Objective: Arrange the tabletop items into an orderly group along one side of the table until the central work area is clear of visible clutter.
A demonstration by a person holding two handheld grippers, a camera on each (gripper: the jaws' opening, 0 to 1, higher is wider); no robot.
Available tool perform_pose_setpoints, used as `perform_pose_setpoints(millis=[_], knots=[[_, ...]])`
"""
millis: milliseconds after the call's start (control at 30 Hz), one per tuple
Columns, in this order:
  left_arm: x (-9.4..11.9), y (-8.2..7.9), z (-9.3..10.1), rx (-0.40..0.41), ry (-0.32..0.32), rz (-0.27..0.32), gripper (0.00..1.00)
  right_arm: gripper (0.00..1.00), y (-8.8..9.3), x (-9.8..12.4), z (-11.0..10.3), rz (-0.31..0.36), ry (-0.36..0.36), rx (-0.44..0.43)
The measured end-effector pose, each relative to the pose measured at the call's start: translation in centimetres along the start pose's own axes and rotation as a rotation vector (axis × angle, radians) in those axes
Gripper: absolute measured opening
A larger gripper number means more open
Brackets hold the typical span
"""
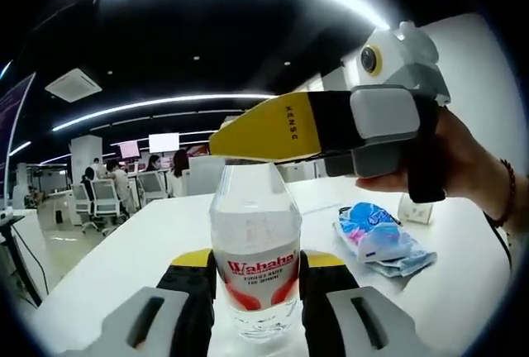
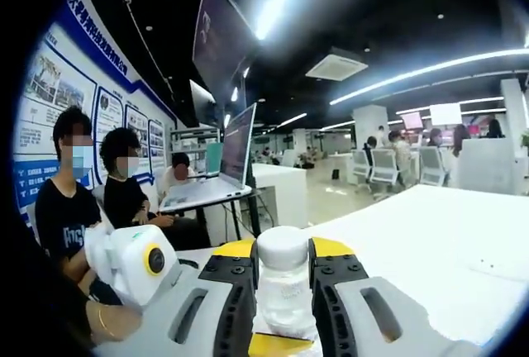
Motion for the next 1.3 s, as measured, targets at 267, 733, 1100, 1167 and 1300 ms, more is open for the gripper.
perform_pose_setpoints(millis=[267,733,1100,1167,1300], knots=[[-0.8,0.1,-0.5,0.013,0.004,-0.027,0.37,0.21,0.2,-0.7,1.2,-0.002,0.012,-0.021],[-1.6,0.5,-1.0,0.016,0.006,-0.048,0.37,0.21,0.8,-1.3,2.4,0.004,0.009,-0.052],[-1.4,1.0,-1.0,0.031,0.021,0.008,0.38,0.21,0.9,-1.3,2.2,0.032,0.030,-0.040],[-1.4,1.1,-1.1,0.033,0.031,0.020,0.38,0.21,0.9,-1.2,2.1,0.030,0.036,-0.025],[-1.5,1.2,-1.1,0.043,0.037,0.033,0.38,0.21,1.0,-1.4,1.9,0.033,0.042,-0.006]])
Point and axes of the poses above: the point that each gripper's makers call its tool centre point, and the gripper's own axes: x roughly backward along the fingers, z roughly to its right, y roughly out of its underside, the point moved 10 cm from there along x, roughly backward along the fingers, and after that the axes turned 5 degrees about x, right-handed, at the moved point
